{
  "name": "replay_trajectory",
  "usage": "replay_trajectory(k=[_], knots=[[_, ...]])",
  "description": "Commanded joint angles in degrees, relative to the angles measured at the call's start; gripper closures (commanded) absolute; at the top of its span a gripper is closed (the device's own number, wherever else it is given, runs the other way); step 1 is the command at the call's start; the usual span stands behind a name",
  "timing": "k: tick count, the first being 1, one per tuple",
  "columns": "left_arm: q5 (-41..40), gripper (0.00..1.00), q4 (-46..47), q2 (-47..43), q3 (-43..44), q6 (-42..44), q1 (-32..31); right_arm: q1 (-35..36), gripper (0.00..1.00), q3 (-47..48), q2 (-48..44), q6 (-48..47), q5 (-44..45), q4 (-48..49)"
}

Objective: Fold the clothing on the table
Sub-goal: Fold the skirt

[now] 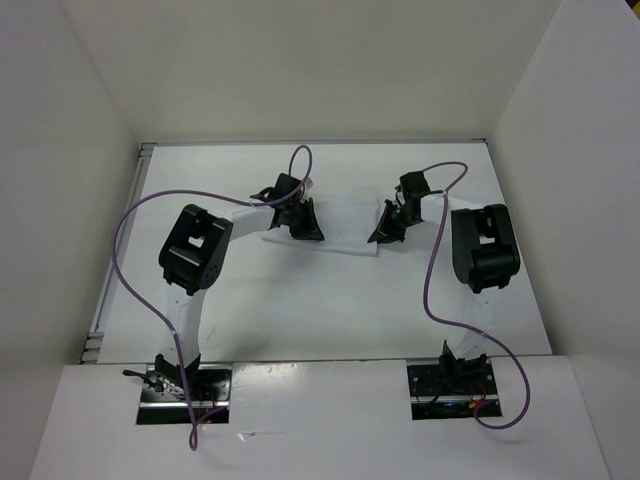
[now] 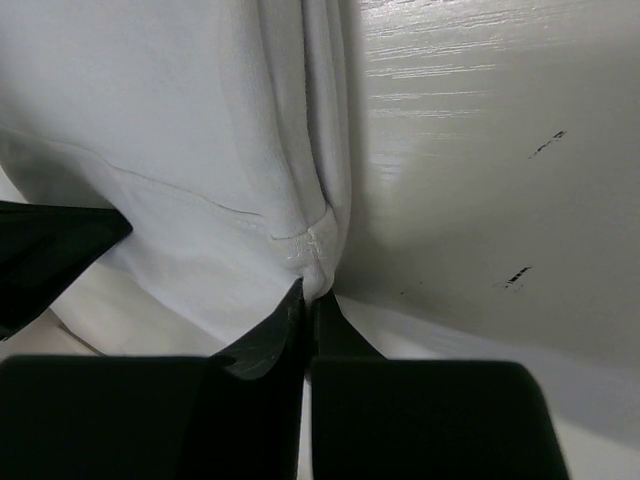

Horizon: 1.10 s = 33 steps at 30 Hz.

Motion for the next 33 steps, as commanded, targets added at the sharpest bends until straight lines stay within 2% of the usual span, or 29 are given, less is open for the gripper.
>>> replay_trajectory(k=[1,8,14,18,22,24,29,33], knots=[[-3.06,0.96,-4.50,1.32,1.74,0.47,-0.46,0.03,1.00,-0.85,-2.48,-1.59,2.25,-2.88],[-5.36,0.96,-8.20,1.32,-1.51,1.70,-3.52,0.03,1.00,-1.38,-10.64,-0.44,4.71,-5.69],[0.43,0.96,-8.82,5.35,1.21,2.23,-8.97,0.56,1.00,0.20,-18.74,0.79,0.93,-7.62],[3.08,0.96,-9.35,7.12,5.60,4.16,-12.40,2.84,1.00,2.58,-18.75,0.79,-1.70,-8.24],[4.66,0.96,-9.35,6.42,6.66,4.17,-12.41,3.64,1.00,3.19,-18.75,1.93,-4.50,-7.10],[4.14,0.92,-9.35,4.84,6.66,4.17,-11.89,4.17,1.00,3.72,-19.97,2.54,-4.52,-6.48],[2.03,0.73,-9.87,-2.19,2.90,3.11,-6.27,4.17,1.00,4.42,-21.30,1.32,-3.90,-8.59],[-3.75,0.65,-12.06,-10.08,0.34,3.11,-1.08,4.17,1.00,4.42,-21.82,0.79,-3.37,-9.64]])
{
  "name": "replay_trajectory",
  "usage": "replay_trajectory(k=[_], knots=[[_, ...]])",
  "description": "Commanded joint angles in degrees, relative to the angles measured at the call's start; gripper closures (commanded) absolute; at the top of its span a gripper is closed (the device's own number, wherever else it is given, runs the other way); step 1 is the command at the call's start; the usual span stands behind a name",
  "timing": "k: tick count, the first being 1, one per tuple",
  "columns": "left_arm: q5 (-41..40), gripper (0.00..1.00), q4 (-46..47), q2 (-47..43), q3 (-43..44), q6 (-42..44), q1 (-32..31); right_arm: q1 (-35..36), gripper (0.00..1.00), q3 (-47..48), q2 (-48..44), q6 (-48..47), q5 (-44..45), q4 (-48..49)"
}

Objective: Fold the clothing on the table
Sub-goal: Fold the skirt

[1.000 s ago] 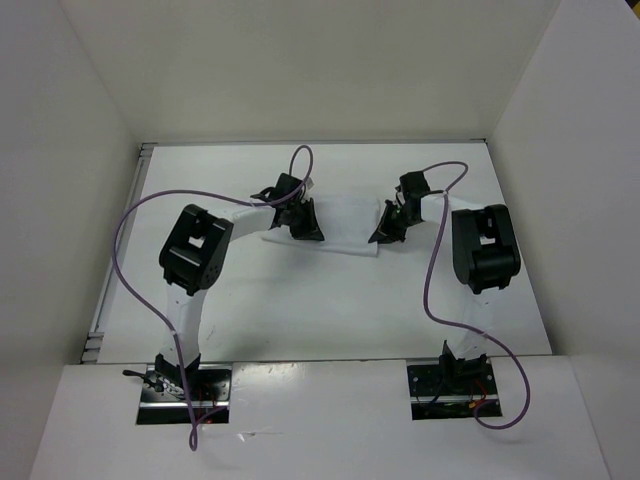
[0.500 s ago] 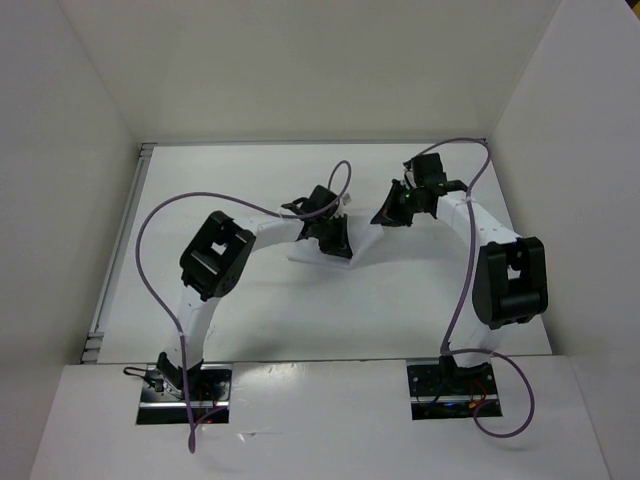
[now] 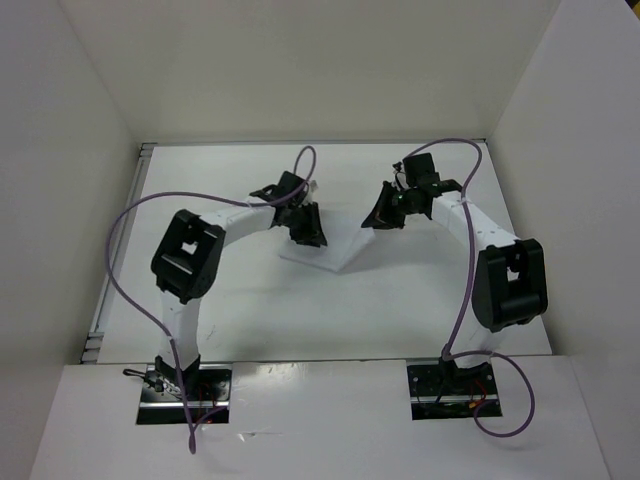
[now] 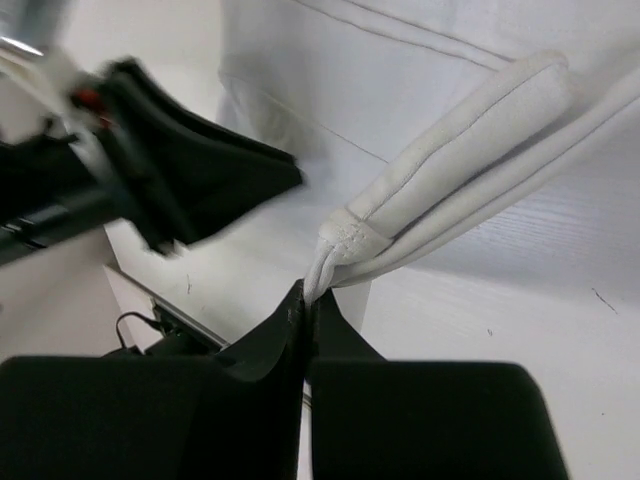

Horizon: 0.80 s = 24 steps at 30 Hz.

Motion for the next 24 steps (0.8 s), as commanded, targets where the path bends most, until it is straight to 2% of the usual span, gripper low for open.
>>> replay_trajectory(k=[1,7,11,15,24], knots=[[-6.17,0.65,-3.50,-8.77,-1.91,1.65,5.87,0.23,1.00,2.39,-3.99,-0.74,-0.57,-1.23],[-16.62,0.65,-5.61,-13.71,-6.39,1.65,12.83,0.23,1.00,2.39,-3.99,-1.27,-0.57,-1.85],[-20.50,0.79,-7.37,-10.73,-7.80,1.04,14.77,0.84,1.00,2.39,-2.94,-2.32,-1.10,-2.37],[-19.19,0.86,-7.99,-6.77,-7.81,0.51,14.77,1.98,1.00,3.00,-2.32,-2.85,-1.10,-2.37],[-9.18,0.86,-1.05,-5.44,-12.55,-0.55,14.77,7.78,1.00,7.13,1.37,-2.85,-1.10,-2.90]])
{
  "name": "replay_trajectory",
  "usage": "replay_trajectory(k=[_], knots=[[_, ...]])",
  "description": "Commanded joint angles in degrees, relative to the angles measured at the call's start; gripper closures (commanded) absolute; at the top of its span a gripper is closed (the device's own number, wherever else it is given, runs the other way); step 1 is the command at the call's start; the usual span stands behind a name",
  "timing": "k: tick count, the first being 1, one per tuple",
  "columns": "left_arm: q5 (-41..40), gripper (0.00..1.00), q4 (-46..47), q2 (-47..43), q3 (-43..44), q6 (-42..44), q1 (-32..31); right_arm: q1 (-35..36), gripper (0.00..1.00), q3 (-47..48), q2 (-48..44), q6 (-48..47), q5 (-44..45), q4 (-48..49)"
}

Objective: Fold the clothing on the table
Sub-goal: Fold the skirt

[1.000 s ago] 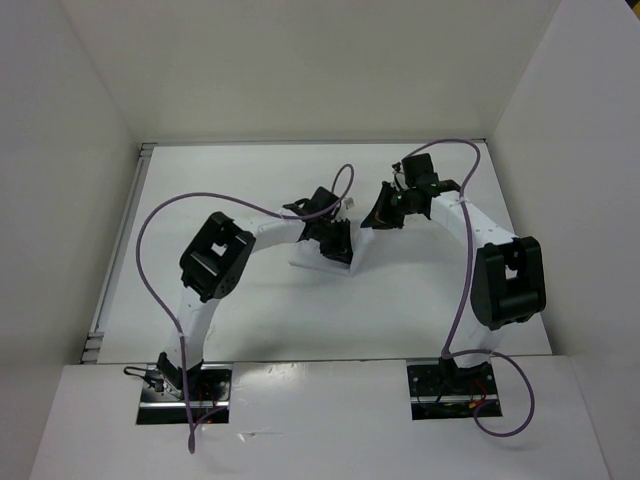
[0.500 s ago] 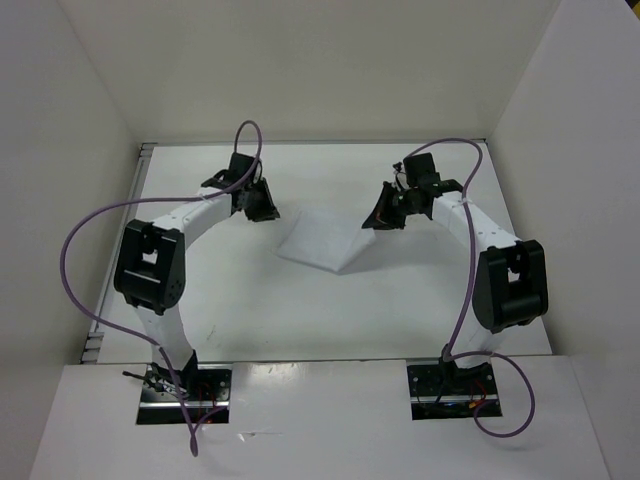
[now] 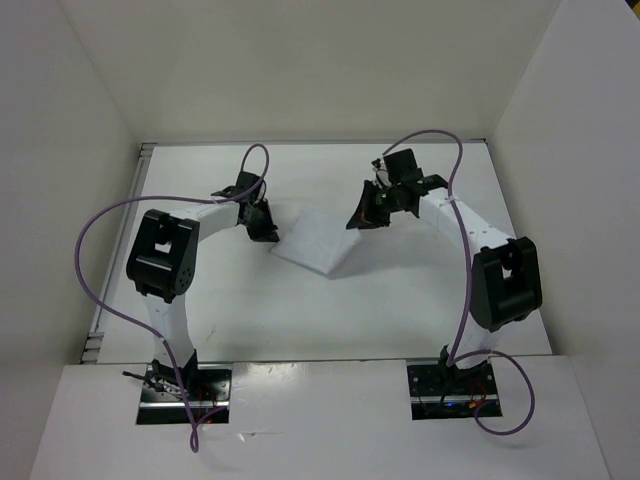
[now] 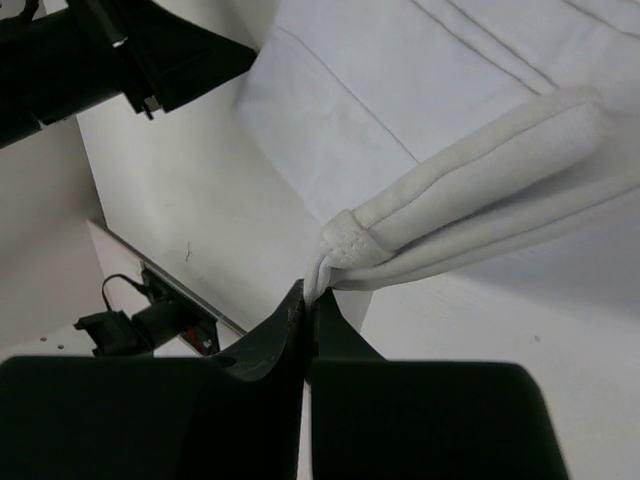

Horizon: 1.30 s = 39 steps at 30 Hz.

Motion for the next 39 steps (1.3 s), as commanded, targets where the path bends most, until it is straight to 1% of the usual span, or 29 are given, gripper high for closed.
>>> replay_trajectory(k=[1,5,13,22,28,37,39], knots=[[4.66,0.86,1.10,1.72,-2.67,-0.02,-0.29,2.78,1.00,3.92,1.78,-0.86,-1.06,-0.23],[5.80,0.86,2.15,2.26,-3.72,-0.54,-2.05,5.86,1.00,5.94,4.86,0.18,-1.06,1.34],[7.39,0.86,2.68,1.73,-4.78,-0.55,-2.05,9.99,1.00,13.67,14.96,0.81,-1.67,3.02],[7.92,0.86,2.68,1.20,-5.84,-0.55,-2.05,12.28,1.00,20.53,25.07,1.95,-4.30,4.07],[7.92,0.86,2.68,1.20,-5.84,-0.02,-2.05,14.56,1.00,22.82,28.15,3.00,-5.89,4.07],[7.92,0.86,2.68,1.20,-5.84,0.51,-2.05,15.62,1.00,26.59,32.72,4.15,-6.42,4.69],[7.92,0.86,2.68,1.20,-5.84,0.51,-2.05,15.62,0.95,27.12,33.87,4.67,-6.42,4.69]])
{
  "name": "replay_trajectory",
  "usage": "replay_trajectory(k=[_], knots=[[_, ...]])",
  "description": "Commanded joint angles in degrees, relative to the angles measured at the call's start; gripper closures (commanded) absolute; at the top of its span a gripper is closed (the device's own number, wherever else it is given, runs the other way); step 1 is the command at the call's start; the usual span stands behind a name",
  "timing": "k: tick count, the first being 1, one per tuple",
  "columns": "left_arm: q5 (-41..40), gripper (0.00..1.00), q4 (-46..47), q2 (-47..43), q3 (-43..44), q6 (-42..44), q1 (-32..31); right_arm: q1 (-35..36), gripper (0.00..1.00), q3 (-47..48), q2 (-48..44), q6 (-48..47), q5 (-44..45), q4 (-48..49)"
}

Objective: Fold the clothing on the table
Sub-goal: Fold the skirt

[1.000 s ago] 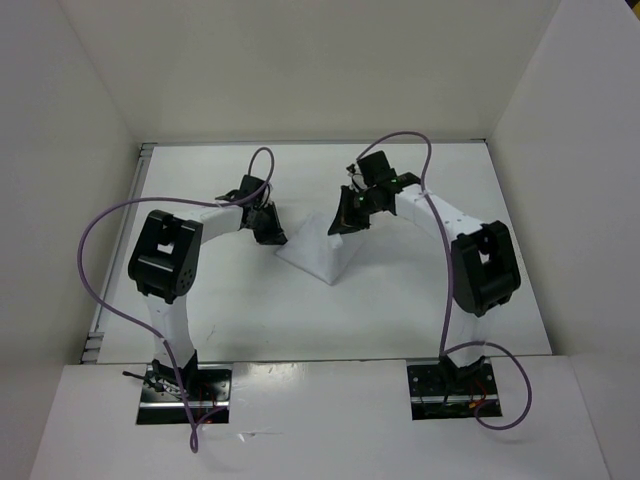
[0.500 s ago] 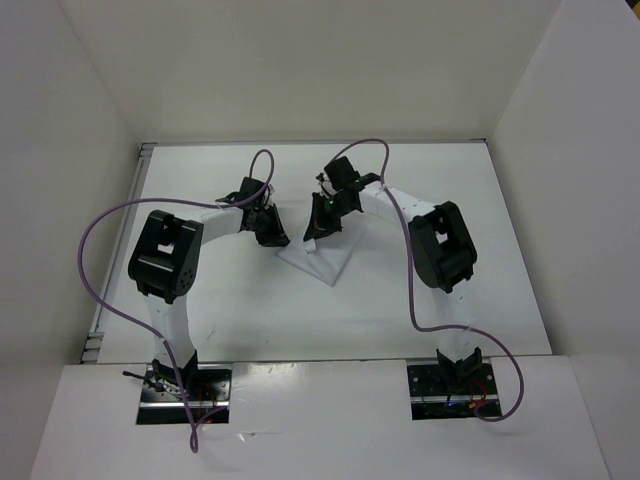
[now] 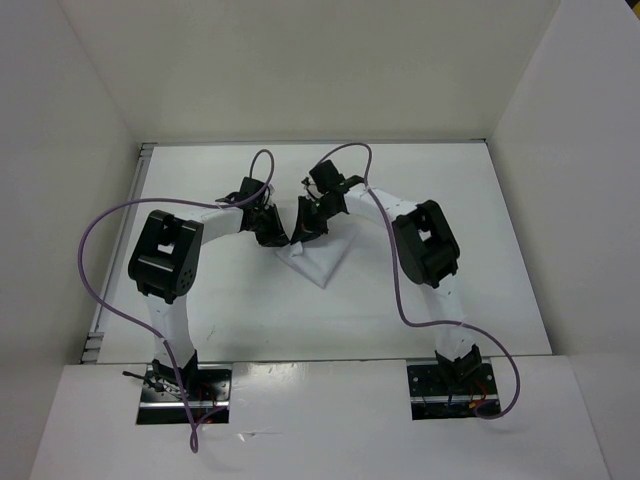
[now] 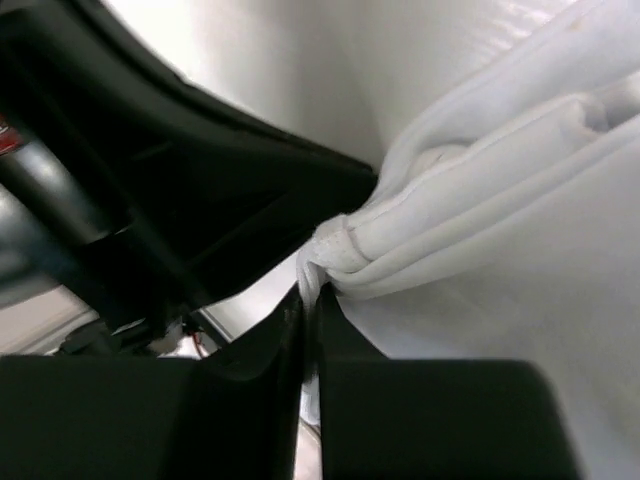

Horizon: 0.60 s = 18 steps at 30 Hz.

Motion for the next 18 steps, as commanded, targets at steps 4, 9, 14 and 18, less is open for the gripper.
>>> replay_trajectory(k=[4,9,14,18], knots=[[-1.46,0.86,-4.23,0.57,-2.14,1.75,-0.48,0.74,0.72,3.61,3.36,2.29,-0.41,6.31],[-3.56,0.85,-7.21,-3.82,-1.62,2.28,2.86,-0.49,0.64,0.37,-1.11,6.16,1.70,16.94],[-9.27,0.77,-10.65,-13.40,0.40,4.39,6.81,-1.64,0.61,-7.27,-13.40,6.16,8.02,23.72],[-6.05,0.69,-12.14,-19.37,3.12,8.51,6.82,-2.77,0.59,-10.79,-18.95,4.93,12.51,20.40]])
